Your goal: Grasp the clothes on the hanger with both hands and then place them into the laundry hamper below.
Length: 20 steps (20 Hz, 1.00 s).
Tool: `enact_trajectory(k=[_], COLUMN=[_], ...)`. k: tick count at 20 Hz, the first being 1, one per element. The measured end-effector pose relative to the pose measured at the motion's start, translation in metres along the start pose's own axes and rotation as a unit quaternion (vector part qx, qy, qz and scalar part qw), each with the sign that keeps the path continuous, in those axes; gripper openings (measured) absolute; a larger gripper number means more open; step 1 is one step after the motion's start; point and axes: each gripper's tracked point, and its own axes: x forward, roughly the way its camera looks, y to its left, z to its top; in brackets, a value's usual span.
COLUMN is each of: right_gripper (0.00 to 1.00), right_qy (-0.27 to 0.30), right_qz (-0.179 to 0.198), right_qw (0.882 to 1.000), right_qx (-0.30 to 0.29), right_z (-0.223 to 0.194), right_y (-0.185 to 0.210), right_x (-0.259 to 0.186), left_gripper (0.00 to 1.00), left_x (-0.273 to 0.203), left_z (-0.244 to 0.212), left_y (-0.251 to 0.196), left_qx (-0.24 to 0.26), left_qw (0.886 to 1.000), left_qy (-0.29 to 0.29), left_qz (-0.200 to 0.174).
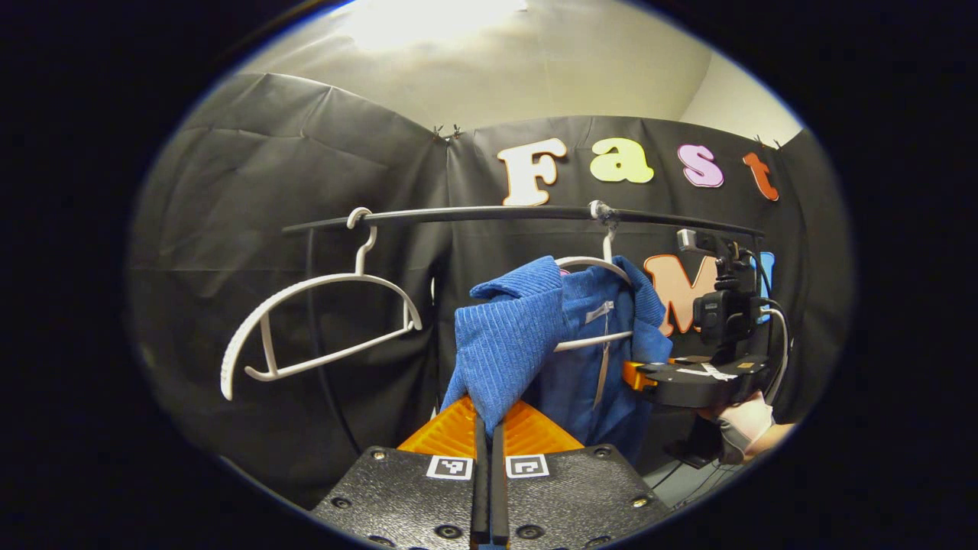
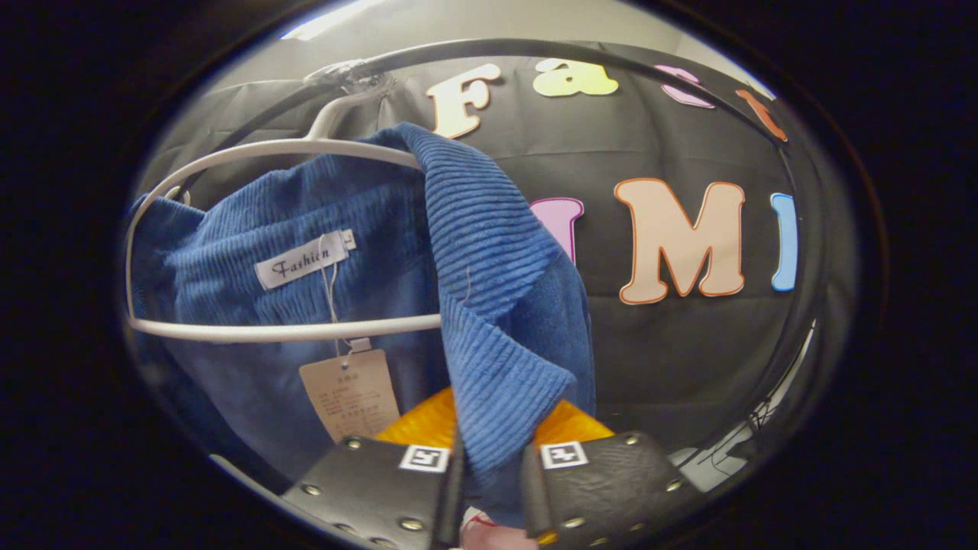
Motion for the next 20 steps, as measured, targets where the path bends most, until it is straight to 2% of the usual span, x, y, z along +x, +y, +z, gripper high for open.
enact_trajectory(k=[2,10,13,20], right_gripper=[0.10,0.09,0.09,0.09], right_qy=[-0.009,-0.057,-0.076,-0.120], right_qz=[-0.018,-0.046,-0.056,-0.078], right_qw=[1.000,0.997,0.995,0.989], right_qx=[-0.007,-0.009,-0.016,-0.040], right_z=[0.006,0.057,0.079,0.127], right_y=[-0.011,-0.052,-0.065,-0.087], right_x=[-0.005,-0.011,-0.008,0.007], left_gripper=[0.01,0.02,0.01,0.02], left_x=[-0.001,-0.006,-0.010,-0.017], left_z=[0.001,0.022,0.034,0.048], left_y=[0.005,0.021,0.023,0.032], left_qx=[-0.004,-0.007,-0.013,-0.066], left_qw=[1.000,0.999,0.998,0.996], left_qy=[-0.001,-0.027,-0.039,-0.048], left_qz=[0.008,0.043,0.041,0.033])
